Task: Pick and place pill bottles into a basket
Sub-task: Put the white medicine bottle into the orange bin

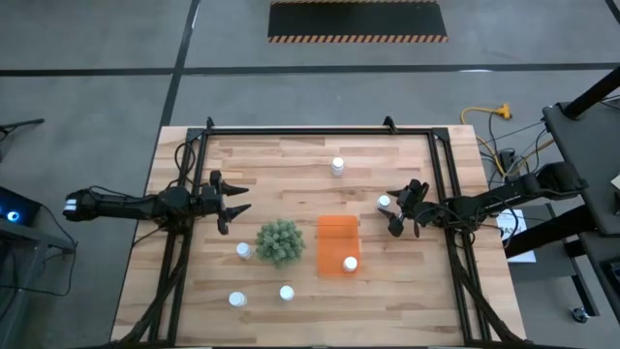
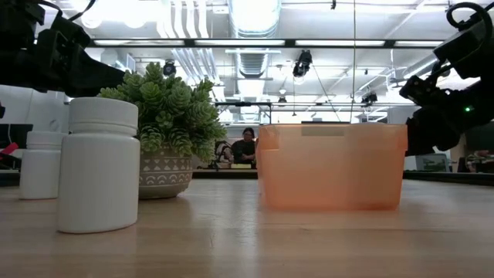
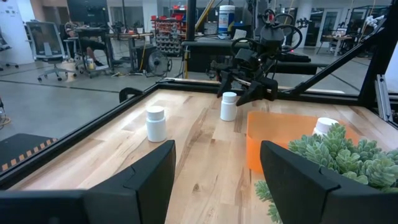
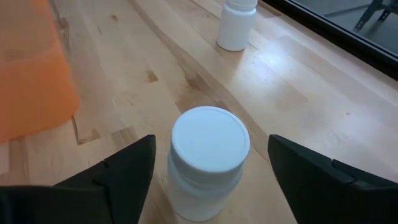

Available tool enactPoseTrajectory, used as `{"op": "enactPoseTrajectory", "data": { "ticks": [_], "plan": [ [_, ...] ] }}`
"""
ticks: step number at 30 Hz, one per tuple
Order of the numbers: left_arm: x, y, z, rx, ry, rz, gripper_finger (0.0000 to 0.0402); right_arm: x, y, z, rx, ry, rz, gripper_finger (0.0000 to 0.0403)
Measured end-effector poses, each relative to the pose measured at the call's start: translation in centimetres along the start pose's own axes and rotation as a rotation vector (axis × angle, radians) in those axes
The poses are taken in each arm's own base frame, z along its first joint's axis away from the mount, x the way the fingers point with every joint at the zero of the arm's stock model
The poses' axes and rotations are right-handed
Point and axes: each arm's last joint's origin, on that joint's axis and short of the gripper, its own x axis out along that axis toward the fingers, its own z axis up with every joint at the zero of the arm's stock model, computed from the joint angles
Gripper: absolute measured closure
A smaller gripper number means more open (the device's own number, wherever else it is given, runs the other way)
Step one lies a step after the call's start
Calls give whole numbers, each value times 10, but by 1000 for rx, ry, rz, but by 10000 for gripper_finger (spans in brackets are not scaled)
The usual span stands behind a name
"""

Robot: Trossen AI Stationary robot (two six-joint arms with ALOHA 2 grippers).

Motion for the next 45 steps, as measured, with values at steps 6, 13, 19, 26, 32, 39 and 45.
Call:
{"op": "enactPoseTrajectory", "data": {
  "ticks": [6,13,19,26,32,39,45],
  "plan": [
    [0,0,0,0,0,0,184,0,0,0,-12,-3,1,164],
    [0,0,0,0,0,0,184,0,0,1,-21,-8,3,230],
    [0,0,0,0,0,0,184,0,2,6,-24,-56,20,262],
    [0,0,0,0,0,0,184,-1,6,17,-34,-107,63,257],
    [0,0,0,0,0,0,184,-2,13,35,-57,-148,101,257],
    [0,0,0,0,0,0,184,-4,20,56,-90,-199,157,258],
    [0,0,0,0,0,0,184,-6,24,63,-101,-226,247,258]
  ]
}}
